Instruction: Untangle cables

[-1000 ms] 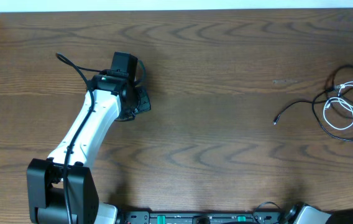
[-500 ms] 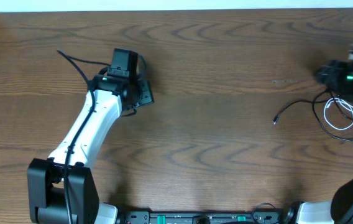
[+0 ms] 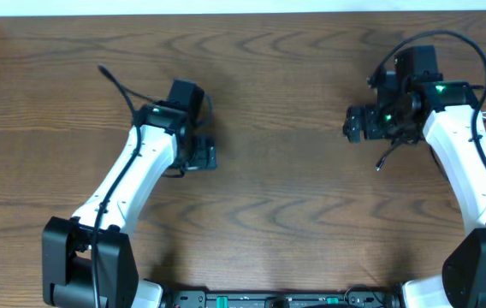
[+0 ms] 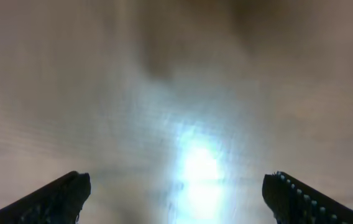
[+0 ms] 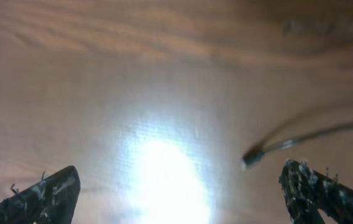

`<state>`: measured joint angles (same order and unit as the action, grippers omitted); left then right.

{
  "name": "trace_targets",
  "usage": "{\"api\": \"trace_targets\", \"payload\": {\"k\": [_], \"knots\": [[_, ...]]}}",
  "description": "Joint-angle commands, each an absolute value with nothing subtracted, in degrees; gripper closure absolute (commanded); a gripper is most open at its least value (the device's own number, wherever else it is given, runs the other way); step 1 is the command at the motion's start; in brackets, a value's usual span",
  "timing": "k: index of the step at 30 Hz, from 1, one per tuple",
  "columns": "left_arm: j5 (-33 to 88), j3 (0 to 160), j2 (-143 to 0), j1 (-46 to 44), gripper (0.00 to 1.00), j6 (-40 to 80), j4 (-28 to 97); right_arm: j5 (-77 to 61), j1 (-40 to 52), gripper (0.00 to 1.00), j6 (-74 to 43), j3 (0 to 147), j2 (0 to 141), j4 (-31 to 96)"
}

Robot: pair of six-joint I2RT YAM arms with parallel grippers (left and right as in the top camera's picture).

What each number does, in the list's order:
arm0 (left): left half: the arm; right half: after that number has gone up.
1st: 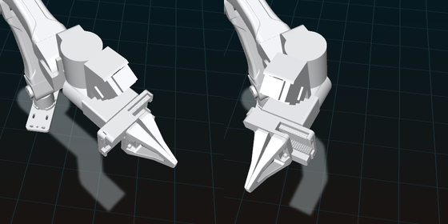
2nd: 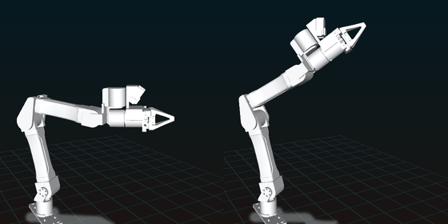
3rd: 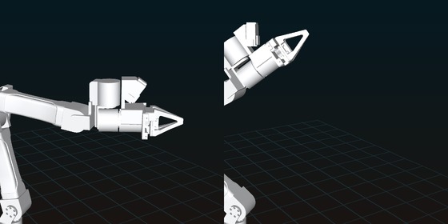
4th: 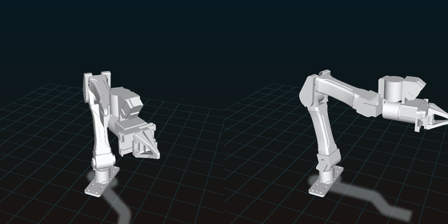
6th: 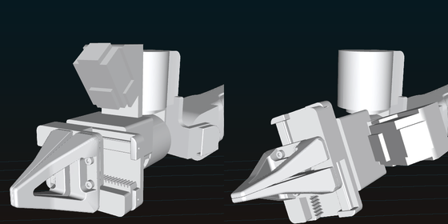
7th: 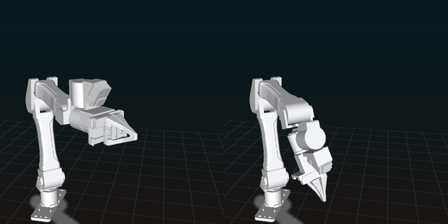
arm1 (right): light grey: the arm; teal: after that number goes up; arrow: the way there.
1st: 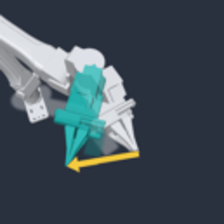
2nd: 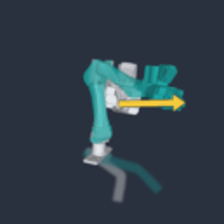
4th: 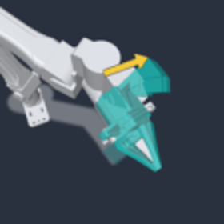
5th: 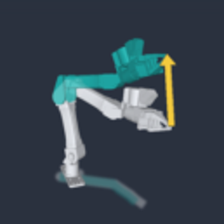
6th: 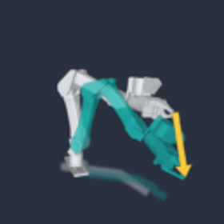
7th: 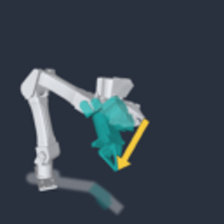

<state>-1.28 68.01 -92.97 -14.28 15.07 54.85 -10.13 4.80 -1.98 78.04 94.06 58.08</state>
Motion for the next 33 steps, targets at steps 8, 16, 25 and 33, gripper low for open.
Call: {"api": "trace_targets", "payload": {"k": [8,16,25,33], "knots": [[2.33,66.87,-86.11,-13.21,0.06,15.05,58.59,-6.09,4.43,0.01,-5.10,68.90,84.44,55.77],[2.02,53.04,-61.04,-13.19,0.06,12.93,49.25,-5.76,4.14,0.01,-5.08,51.37,61.82,43.90],[1.96,45.87,-35.35,-13.19,0.06,12.93,46.04,-0.34,4.16,0.01,-5.10,43.68,47.86,43.16],[1.96,45.87,-29.26,-13.19,0.06,12.93,46.17,-0.36,4.16,0.01,-5.08,43.46,48.23,47.20]]}}
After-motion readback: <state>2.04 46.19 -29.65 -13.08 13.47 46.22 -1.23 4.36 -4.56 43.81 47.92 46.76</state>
